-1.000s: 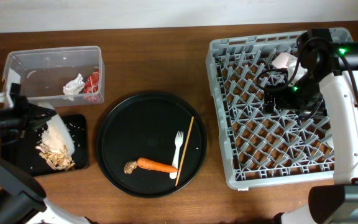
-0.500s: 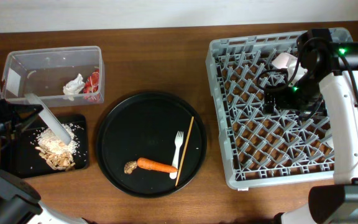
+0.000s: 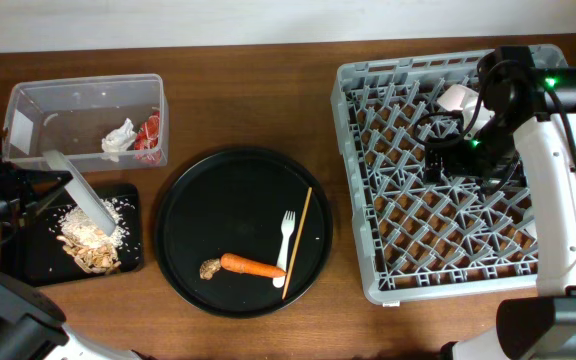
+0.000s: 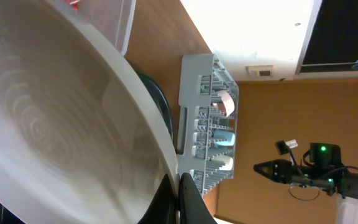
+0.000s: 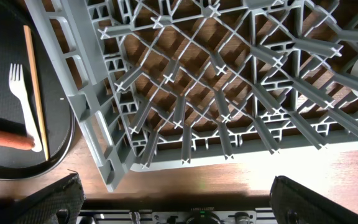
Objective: Sort waste into correct bins and load items into the dishwasher rack
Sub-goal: 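Tip the plate over the black rectangular tray to dump the food, then carry the empty plate with the left gripper toward the right gripper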
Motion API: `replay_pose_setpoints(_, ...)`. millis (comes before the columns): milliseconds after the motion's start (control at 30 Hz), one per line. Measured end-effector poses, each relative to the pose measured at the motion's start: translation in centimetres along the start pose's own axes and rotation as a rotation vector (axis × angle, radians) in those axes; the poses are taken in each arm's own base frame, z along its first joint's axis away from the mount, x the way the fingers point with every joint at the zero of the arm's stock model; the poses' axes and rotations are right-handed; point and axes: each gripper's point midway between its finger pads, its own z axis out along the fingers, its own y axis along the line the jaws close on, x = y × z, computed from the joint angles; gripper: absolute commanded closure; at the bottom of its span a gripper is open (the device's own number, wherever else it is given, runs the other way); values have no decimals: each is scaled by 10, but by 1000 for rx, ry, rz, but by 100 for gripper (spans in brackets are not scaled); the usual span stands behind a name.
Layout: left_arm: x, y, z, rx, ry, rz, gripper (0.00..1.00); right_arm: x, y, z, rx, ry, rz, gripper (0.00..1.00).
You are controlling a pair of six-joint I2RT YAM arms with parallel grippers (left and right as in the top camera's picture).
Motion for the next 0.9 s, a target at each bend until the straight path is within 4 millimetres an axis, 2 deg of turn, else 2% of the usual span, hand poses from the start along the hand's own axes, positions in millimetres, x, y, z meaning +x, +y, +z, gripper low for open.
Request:
replay_pose_setpoints(300, -7, -5, -7, 45, -48, -20, 100, 1, -2, 0, 11, 3, 0, 1)
replay_pose_setpoints(433, -2, -1, -9, 7, -33, -34, 100, 1, -3, 0, 15, 3, 0, 1)
replay_pose_setpoints(533, 5, -9, -1, -24, 5, 0, 100, 1, -3, 0, 16, 3, 0, 1)
replay_pose_setpoints(700, 39, -49, 55, -54, 206, 157, 100, 1, -3, 0, 16, 6, 0, 1)
replay_pose_setpoints(800, 74, -74, 97, -65, 372, 278, 100, 2, -3, 0, 16, 6, 0, 1)
replay_pose_setpoints(900, 99, -81, 139, -143, 495, 407, 100, 2, -3, 0, 17, 6, 0, 1)
